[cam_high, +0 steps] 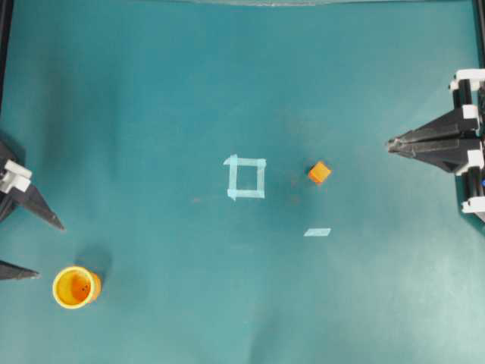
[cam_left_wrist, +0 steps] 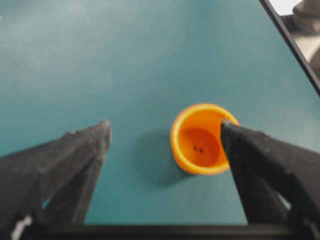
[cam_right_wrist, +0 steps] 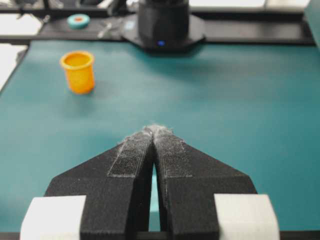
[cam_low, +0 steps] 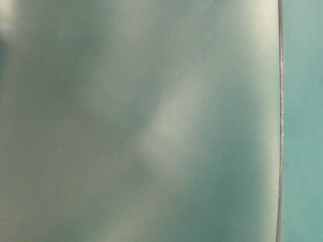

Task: Move the cup toward the block with left arm.
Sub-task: 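Position the open left gripper around the orange cup rim, then close the left gripper on the orange cup, then lift the cup and carry it right toward the tape square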

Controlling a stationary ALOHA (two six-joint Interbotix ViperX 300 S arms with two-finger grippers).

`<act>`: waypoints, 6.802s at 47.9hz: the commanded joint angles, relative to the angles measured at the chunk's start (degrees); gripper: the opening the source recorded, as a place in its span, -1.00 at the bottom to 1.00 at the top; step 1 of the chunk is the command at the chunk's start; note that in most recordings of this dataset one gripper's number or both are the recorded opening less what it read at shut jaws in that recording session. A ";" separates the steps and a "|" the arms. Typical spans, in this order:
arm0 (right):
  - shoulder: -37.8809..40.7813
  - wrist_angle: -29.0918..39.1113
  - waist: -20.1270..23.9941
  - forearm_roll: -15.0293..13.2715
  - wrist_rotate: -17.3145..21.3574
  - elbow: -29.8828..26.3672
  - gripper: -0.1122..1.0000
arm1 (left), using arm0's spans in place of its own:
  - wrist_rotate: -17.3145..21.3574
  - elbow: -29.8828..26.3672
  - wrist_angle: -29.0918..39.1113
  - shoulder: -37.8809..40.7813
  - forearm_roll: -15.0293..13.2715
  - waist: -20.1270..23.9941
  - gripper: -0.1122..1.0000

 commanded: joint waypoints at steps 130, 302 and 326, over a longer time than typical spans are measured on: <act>1.67 -0.18 0.09 0.09 0.44 -2.99 -0.80 | -4.13 0.53 -19.42 27.86 0.79 -6.94 0.78; 3.25 -0.18 0.09 0.09 0.53 -4.48 -0.80 | -5.63 -10.02 -22.24 34.19 1.05 7.38 0.45; 3.25 -0.18 0.09 0.09 0.35 -4.66 -0.80 | -5.45 -22.15 -18.02 39.73 1.05 26.81 0.45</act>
